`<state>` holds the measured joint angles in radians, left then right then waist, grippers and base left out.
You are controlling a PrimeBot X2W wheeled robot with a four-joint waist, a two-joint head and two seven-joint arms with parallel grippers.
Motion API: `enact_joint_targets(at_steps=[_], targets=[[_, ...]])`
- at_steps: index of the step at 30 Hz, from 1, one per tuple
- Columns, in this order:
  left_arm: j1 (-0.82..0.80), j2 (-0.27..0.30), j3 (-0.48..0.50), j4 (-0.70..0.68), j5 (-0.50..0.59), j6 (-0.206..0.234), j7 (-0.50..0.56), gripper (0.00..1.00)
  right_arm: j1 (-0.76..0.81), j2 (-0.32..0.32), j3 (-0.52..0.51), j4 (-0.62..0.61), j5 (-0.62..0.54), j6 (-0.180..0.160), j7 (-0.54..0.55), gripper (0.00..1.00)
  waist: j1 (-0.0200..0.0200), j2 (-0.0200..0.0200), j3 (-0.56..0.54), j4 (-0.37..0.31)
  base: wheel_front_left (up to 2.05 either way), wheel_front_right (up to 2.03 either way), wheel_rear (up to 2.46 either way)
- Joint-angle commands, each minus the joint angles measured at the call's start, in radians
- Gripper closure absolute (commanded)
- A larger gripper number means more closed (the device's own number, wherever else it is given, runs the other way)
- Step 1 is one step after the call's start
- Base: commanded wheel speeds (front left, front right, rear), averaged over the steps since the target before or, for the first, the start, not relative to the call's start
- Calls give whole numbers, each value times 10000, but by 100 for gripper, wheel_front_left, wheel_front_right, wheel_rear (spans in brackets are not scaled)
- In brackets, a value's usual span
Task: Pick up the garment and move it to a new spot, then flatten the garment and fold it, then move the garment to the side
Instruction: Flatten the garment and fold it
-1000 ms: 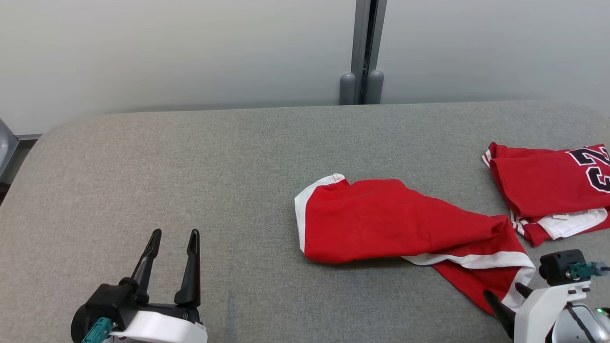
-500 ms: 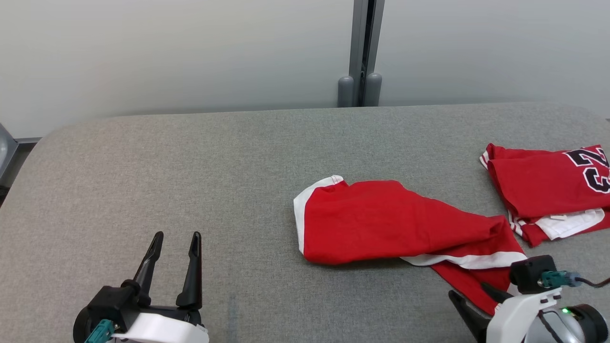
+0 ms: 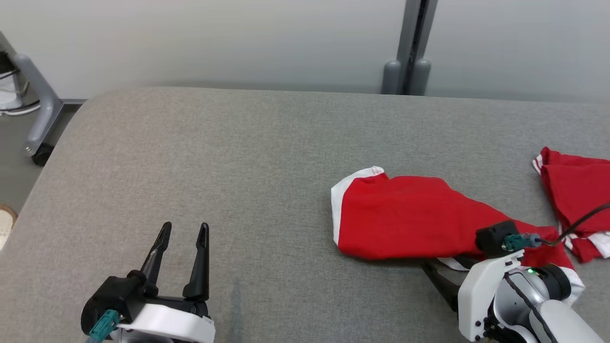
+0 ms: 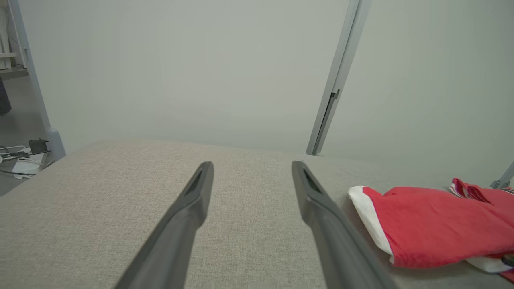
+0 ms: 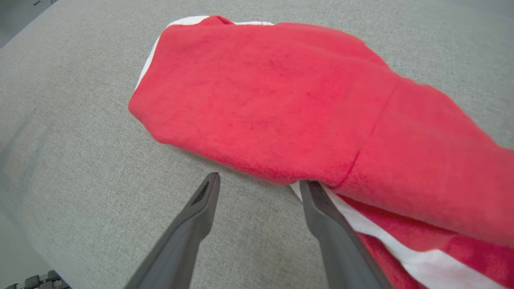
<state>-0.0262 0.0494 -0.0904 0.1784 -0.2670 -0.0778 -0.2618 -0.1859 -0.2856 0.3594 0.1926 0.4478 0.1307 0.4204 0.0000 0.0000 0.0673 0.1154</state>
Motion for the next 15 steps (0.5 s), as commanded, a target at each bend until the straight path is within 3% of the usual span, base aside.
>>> enact_joint_targets(at_steps=[1, 4, 8, 10, 13, 14, 15], targets=[[-141, 31, -33, 10, -76, 37, -41, 0, -204, -2, 86, 276, 212, 1, -6, 0, 0, 0, 250, 371, 0, 0, 0], [-241, 24, -186, -2, -166, 56, -41, 0, -596, -206, 259, 854, 323, 1, 277, 0, 0, 0, 421, 686, 0, 0, 0], [-318, 30, -296, -66, -248, 148, -41, 0, -1171, -273, 345, 1244, 401, 1, -222, 0, 0, 0, 674, 1047, 0, 0, 0], [-369, 24, -335, -100, -274, 161, -41, 0, -1433, -273, 262, 1384, 511, 1, -495, 100, 0, 0, 814, 1173, 0, 0, 0], [-473, 25, -403, -129, -320, 188, -41, 0, -1949, -337, 161, 1558, 653, 1, -685, 100, 0, 0, 1018, 1324, 0, 0, 0], [-502, 28, -440, -144, -331, 198, -41, 0, -2121, -334, 132, 1599, 716, 1, -754, 73, 0, 0, 1086, 1367, 0, 0, 0], [-522, 30, -476, -162, -347, 232, -41, 0, -2288, -343, 114, 1646, 783, 1, -765, 52, 0, 0, 1156, 1406, 0, 0, 0]])
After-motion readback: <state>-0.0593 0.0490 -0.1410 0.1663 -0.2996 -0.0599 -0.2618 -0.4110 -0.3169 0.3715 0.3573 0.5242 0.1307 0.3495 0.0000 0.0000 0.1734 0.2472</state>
